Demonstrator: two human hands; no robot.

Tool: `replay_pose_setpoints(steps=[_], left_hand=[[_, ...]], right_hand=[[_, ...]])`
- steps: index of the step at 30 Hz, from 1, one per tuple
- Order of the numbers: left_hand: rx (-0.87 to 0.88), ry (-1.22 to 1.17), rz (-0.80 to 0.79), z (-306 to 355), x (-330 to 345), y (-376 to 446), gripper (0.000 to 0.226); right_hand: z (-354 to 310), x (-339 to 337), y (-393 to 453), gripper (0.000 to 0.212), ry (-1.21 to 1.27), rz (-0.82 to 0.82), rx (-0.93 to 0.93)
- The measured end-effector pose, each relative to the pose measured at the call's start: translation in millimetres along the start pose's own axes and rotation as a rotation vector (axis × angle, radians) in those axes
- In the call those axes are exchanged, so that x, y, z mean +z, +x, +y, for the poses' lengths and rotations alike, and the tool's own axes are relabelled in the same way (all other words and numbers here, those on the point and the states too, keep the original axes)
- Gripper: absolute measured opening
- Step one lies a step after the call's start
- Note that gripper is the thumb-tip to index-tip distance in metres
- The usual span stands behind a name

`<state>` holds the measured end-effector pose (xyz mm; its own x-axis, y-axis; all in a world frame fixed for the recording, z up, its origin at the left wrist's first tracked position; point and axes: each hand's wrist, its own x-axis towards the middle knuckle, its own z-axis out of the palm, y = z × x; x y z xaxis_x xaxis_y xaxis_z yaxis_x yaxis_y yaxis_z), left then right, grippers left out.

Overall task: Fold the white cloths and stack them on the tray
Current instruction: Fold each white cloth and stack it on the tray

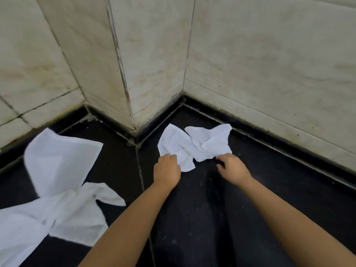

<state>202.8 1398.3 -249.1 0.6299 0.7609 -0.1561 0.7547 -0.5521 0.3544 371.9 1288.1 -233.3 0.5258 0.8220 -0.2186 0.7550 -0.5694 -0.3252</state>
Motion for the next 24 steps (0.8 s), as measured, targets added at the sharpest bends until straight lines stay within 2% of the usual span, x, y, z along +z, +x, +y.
replay_pose_setpoints(steps=[5,7,9,13,17,20,22,24], left_hand=[[0.148,0.009,0.018,-3.3,16.7,26.2,0.038],[0.202,-0.006,0.02,-0.5,16.6,30.6,0.041],[0.252,-0.018,0.026,4.1,15.4,34.8,0.043],[0.335,-0.064,0.038,21.7,12.1,46.7,0.046],[0.501,-0.179,0.007,65.6,10.3,41.6,0.05],[0.662,-0.267,0.044,99.6,3.5,26.7,0.031],[0.788,-0.258,0.072,115.9,-5.2,18.7,0.032],[0.901,-0.2,0.075,135.6,-18.8,8.8,0.038]], right_hand=[[8.2,5.0,39.0,0.052,-0.09,0.073,0.233],[14.3,11.9,47.4,0.044,-0.164,0.044,0.193],[21.5,19.8,48.4,0.027,-0.16,0.092,0.157],[39.5,11.8,32.1,0.021,0.108,0.26,0.079],[47.7,-21.8,-12.9,0.016,0.148,0.182,-0.142],[59.9,-51.4,-50.9,0.012,0.134,0.128,-0.163],[68.8,-68.5,-72.1,0.02,0.154,0.17,-0.104],[75.9,-81.3,-92.9,0.043,0.165,0.183,-0.016]])
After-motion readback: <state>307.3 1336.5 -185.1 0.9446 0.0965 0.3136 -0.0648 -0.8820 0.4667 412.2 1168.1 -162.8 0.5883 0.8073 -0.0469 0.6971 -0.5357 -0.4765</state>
